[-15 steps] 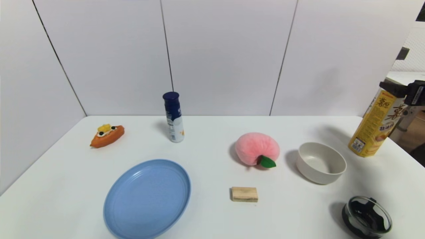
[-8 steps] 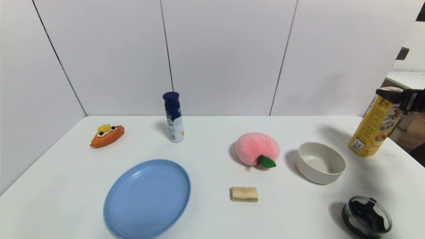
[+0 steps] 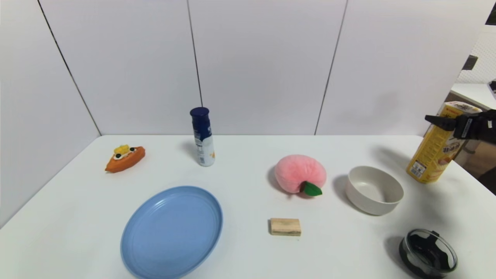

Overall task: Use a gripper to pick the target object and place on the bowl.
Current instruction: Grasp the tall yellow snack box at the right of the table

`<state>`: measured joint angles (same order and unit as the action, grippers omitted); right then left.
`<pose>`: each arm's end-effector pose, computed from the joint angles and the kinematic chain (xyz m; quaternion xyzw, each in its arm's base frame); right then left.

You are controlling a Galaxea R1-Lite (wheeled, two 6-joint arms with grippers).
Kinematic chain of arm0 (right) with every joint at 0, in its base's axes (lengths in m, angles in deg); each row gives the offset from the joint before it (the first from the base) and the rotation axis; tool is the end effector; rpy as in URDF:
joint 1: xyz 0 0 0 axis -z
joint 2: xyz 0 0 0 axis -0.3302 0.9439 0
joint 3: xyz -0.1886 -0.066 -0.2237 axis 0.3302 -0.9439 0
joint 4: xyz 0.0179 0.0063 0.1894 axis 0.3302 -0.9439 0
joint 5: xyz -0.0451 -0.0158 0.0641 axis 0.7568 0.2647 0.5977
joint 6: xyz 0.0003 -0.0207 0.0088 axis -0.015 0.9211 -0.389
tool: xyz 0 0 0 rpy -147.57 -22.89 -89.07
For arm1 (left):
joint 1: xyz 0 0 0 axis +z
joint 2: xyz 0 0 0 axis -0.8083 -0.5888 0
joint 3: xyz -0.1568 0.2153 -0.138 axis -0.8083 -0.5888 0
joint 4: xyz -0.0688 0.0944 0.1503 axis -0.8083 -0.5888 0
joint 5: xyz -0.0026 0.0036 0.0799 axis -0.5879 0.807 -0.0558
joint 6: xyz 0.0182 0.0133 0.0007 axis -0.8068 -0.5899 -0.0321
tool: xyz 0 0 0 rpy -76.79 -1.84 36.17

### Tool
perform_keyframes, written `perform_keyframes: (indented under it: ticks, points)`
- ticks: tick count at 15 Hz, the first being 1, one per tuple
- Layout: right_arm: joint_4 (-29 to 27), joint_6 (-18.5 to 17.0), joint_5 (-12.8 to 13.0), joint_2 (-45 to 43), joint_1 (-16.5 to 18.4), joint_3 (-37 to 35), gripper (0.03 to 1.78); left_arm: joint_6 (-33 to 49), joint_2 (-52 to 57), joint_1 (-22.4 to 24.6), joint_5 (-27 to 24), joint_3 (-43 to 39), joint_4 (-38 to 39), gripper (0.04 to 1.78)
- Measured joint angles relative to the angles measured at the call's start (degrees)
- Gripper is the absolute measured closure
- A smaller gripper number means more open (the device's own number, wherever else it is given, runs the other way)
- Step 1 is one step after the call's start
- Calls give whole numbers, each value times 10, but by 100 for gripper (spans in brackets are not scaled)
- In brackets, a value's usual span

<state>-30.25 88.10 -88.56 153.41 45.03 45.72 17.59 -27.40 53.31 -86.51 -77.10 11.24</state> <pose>0.3209 -0.1431 0.1944 -0.0093 0.0865 0.0206 0.9960 -0.0226 0.0009 0.0754 -0.0103 0.0005 0.0090 0.9999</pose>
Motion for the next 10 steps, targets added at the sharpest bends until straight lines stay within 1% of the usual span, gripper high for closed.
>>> perform_keyframes:
  ticks: [10]
  points:
    - [1, 0, 1, 44, -11, 2, 11, 0, 0, 0, 0, 0, 0, 13]
